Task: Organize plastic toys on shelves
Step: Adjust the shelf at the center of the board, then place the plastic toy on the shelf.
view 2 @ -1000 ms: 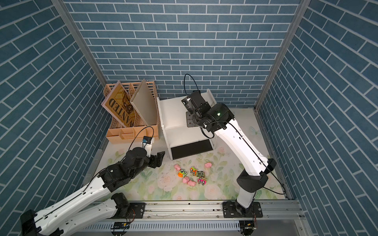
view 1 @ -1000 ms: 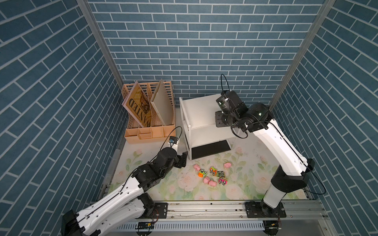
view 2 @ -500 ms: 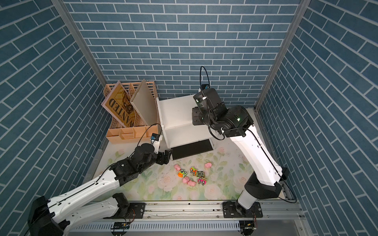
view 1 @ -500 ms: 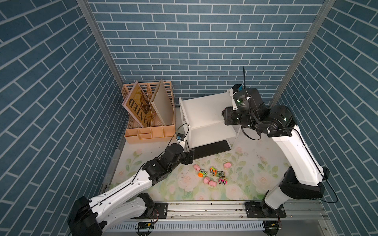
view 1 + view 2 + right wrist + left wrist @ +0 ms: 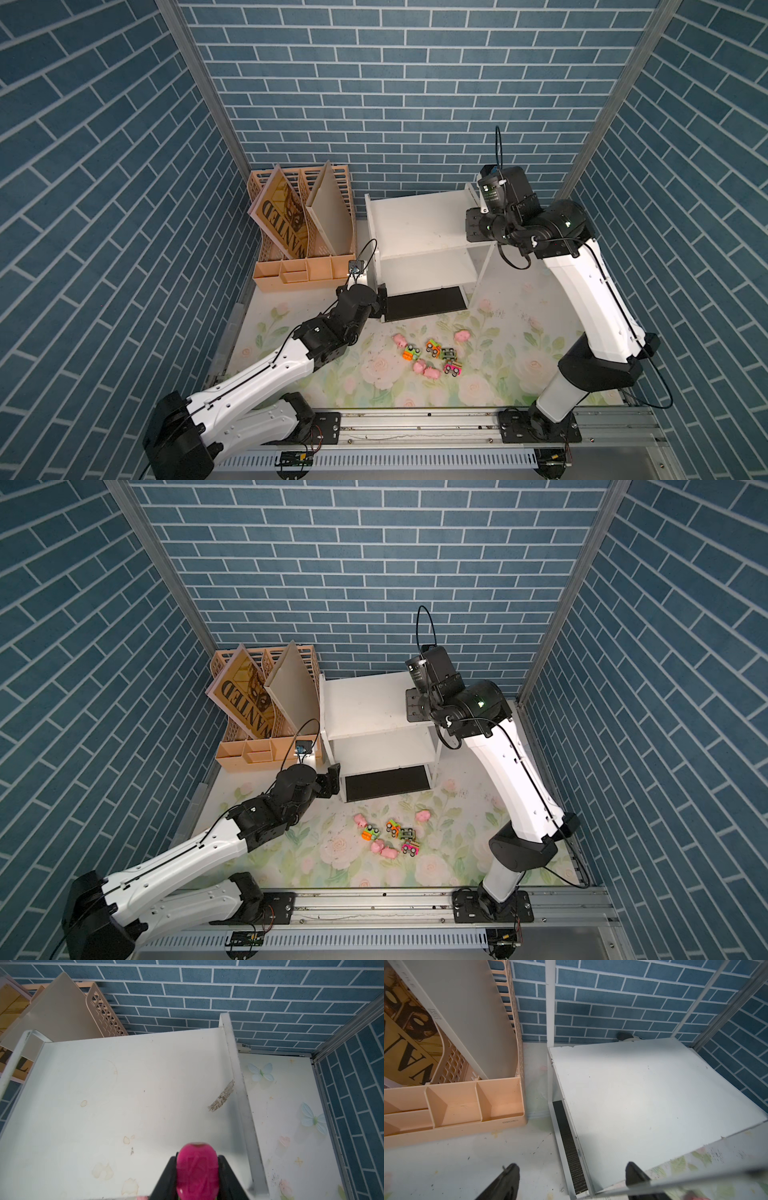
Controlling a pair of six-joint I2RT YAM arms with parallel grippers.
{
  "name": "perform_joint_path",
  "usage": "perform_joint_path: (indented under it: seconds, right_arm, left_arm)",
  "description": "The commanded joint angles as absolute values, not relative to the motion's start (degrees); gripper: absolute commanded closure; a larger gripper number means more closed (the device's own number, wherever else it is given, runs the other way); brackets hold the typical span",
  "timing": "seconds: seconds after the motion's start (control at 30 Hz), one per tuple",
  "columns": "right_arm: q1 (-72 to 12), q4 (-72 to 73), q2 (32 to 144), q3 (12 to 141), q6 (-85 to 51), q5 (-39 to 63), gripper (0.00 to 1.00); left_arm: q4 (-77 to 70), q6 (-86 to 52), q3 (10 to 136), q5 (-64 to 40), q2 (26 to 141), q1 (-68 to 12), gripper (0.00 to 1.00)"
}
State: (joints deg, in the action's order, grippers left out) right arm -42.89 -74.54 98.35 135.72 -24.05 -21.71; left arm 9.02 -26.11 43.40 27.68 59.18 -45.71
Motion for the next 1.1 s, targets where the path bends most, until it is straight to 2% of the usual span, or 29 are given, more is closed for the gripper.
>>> perform_joint_path:
  seconds: [0.0, 0.17, 0.33, 0.5, 1.07]
  right_arm:
    - [-42.3, -74.1, 100.6, 137.9, -21.4, -20.9, 0.78]
    - [-41.7, -73.9, 102.1, 138.1, -21.8, -21.5, 0.77]
    - [-40.6, -74.6, 102.9, 137.9, -22.7, -23.5, 0.77]
    - [-39.7, -74.6, 103.0, 137.8, -22.6, -23.6, 0.76]
    - [-39.0, -73.6, 103.4, 137.9, -21.3, -22.3, 0.63]
  left_arm:
    - [10.2, -26.4, 44.8, 31.4, 59.2, -44.0, 0.17]
    - [4.7, -23.4, 42.3, 22.4, 57.6, -43.9, 0.17]
    - [3.9, -23.1, 41.2, 18.4, 57.1, -43.9, 0.16]
    - [4.7, -23.4, 40.7, 17.9, 55.8, -43.9, 0.15]
    - [6.0, -24.1, 40.9, 17.6, 55.2, -43.9, 0.14]
